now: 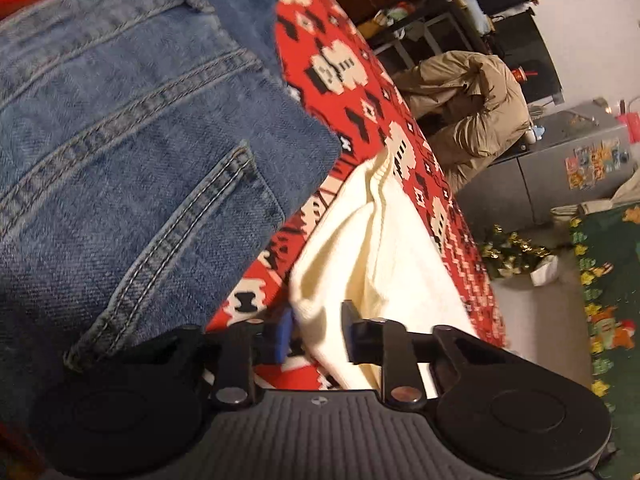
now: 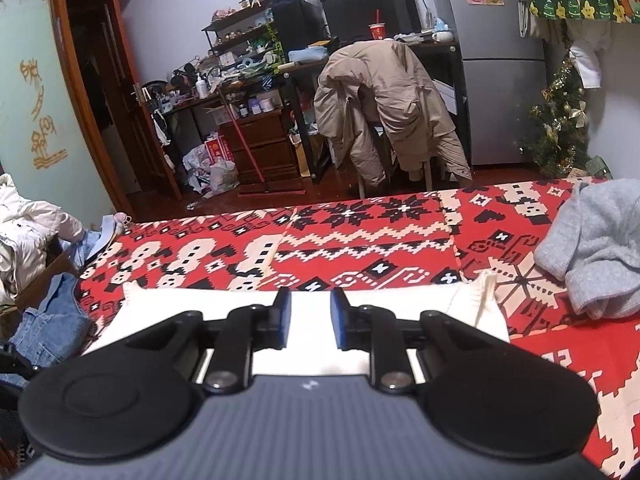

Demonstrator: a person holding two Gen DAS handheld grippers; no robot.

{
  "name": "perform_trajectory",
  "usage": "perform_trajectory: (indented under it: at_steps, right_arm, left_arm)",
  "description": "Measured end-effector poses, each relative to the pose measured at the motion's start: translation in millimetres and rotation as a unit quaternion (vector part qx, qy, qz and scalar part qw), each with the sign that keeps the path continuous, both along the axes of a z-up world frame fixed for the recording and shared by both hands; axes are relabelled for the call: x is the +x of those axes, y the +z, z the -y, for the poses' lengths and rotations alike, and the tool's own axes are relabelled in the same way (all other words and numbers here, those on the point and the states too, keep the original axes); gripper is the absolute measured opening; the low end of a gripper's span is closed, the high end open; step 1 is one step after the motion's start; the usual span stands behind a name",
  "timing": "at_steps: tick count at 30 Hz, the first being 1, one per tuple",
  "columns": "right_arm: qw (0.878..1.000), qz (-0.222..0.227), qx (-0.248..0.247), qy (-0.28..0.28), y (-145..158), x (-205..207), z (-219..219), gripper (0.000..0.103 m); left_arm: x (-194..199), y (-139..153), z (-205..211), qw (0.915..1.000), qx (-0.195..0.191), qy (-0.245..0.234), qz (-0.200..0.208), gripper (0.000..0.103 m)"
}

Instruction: Fold clothes

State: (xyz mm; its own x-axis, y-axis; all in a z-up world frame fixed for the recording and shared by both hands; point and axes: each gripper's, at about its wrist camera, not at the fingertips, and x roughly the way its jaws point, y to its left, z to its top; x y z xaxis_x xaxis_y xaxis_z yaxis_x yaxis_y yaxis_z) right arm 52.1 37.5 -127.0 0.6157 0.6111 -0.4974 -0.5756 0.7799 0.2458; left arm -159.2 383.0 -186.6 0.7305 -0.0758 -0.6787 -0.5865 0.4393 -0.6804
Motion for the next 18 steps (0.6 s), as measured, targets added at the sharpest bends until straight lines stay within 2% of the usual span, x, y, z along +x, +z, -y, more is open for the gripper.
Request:
perform_trajectory:
  at_steps: [2, 5, 8, 9, 10, 13, 16, 18]
  right_arm:
    - [1.000, 0.001, 0.000, 0.000, 0.3, -1.1, -0.4, 0.023]
    - [1.000, 0.001, 0.002, -0.002, 1.3, -0.8, 1.0, 0.024]
    - [1.000, 0.001, 0.004, -0.004, 2.6, 0.4, 2.7, 0.024]
    - [1.000, 0.002, 0.005, -0.005, 3.2, -0.3, 3.3, 0.024]
    - [1.000, 0.002, 0.006, -0.004, 4.1, -0.8, 4.3, 0.024]
    - [1.000, 0.000, 0.011, -0.003, 6.4, -3.0, 7.9, 0.024]
    - [1.000, -0.010, 0.020, 0.003, 7.6, -4.5, 11.4, 0.024]
    - [1.000, -0.007, 0.020, 0.004, 10.1, -7.0, 13.1, 0.024]
  left_arm:
    - [4.9, 1.2, 4.2, 0.9998, 0.015, -0.008, 0.005, 0.017]
    - [12.3, -2.4, 6.2, 0.9998, 0.015, -0.012, 0.010, 0.020]
    - [16.7, 4.2, 13.1, 0.9980, 0.060, -0.018, 0.007, 0.018]
    - [18.0, 7.0, 15.8, 0.9968, 0.077, -0.020, 0.006, 0.009]
    - [18.8, 13.0, 20.7, 0.9946, 0.100, -0.026, 0.011, 0.009]
    - [20.6, 38.9, 43.4, 0.9800, 0.188, -0.056, 0.036, 0.008]
    - [27.4, 64.1, 79.0, 0.9515, 0.280, -0.110, 0.063, 0.008]
    - [33.7, 74.2, 103.3, 0.9340, 0.315, -0.149, 0.080, 0.008]
